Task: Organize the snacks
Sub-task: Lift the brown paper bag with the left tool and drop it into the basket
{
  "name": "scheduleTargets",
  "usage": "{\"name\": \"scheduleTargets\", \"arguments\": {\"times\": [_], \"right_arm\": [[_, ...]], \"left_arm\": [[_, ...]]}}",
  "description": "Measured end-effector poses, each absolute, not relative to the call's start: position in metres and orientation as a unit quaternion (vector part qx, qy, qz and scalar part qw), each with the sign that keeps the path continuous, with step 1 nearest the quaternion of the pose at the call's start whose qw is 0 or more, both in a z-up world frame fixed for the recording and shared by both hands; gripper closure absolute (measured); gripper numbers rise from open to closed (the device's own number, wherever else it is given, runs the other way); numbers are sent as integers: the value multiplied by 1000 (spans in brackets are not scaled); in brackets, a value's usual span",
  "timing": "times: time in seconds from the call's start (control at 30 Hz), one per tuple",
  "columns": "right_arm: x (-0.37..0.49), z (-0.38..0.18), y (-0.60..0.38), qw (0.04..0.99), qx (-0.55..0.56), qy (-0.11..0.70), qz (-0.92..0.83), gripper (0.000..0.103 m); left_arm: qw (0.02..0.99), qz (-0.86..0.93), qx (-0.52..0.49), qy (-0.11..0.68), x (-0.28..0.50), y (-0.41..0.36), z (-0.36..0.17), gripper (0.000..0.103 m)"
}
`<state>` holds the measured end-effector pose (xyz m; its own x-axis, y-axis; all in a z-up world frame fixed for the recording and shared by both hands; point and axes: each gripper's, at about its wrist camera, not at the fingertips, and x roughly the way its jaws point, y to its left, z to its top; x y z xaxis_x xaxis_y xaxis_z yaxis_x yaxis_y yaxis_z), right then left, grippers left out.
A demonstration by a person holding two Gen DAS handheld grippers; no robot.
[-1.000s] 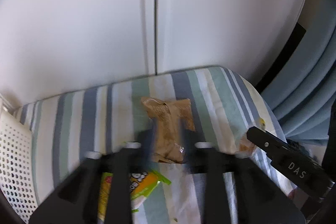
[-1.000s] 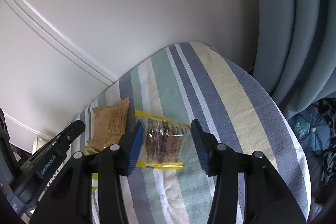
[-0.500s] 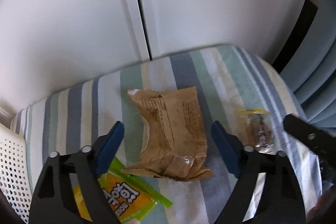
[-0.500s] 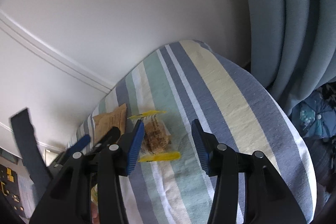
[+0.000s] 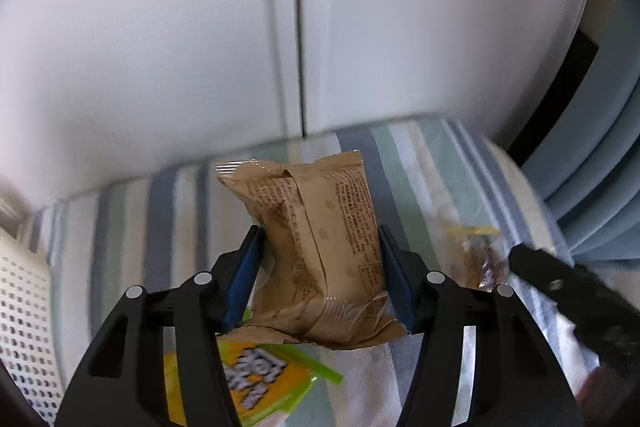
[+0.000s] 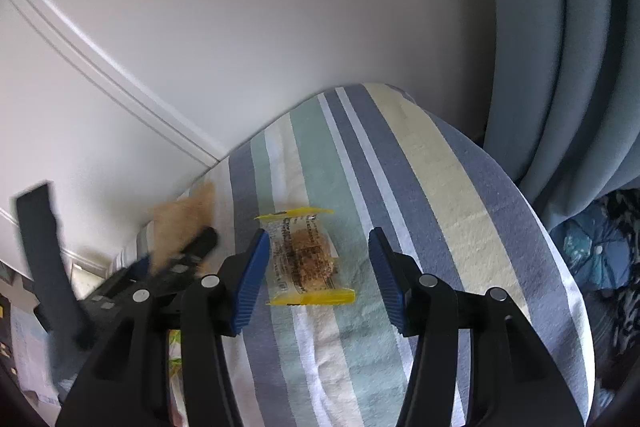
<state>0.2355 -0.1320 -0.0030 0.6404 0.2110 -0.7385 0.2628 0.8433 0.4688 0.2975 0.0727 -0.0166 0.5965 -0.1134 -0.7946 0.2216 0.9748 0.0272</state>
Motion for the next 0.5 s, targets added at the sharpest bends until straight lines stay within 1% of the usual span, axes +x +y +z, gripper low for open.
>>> {"name": "scheduleTargets", "arguments": {"times": [0.23, 0.27, 0.3, 0.33, 0.5], "right_arm": [[247, -6, -115, 866, 229, 445, 3, 51], [249, -6, -111, 868, 216, 447, 6, 49], [249, -6, -109, 870, 208, 448, 8, 42], [251, -7, -105, 872, 197, 448, 9, 39], [257, -13, -87, 872, 145, 467, 22, 39]], "left_arm": [[909, -105, 59, 399, 271, 86, 26, 44], [910, -108, 59, 395, 266, 87, 31, 44], [911, -108, 59, 393, 265, 84, 37, 44], [913, -108, 58, 390, 261, 86, 41, 44], [918, -112, 47, 377, 245, 96, 51, 44]]}}
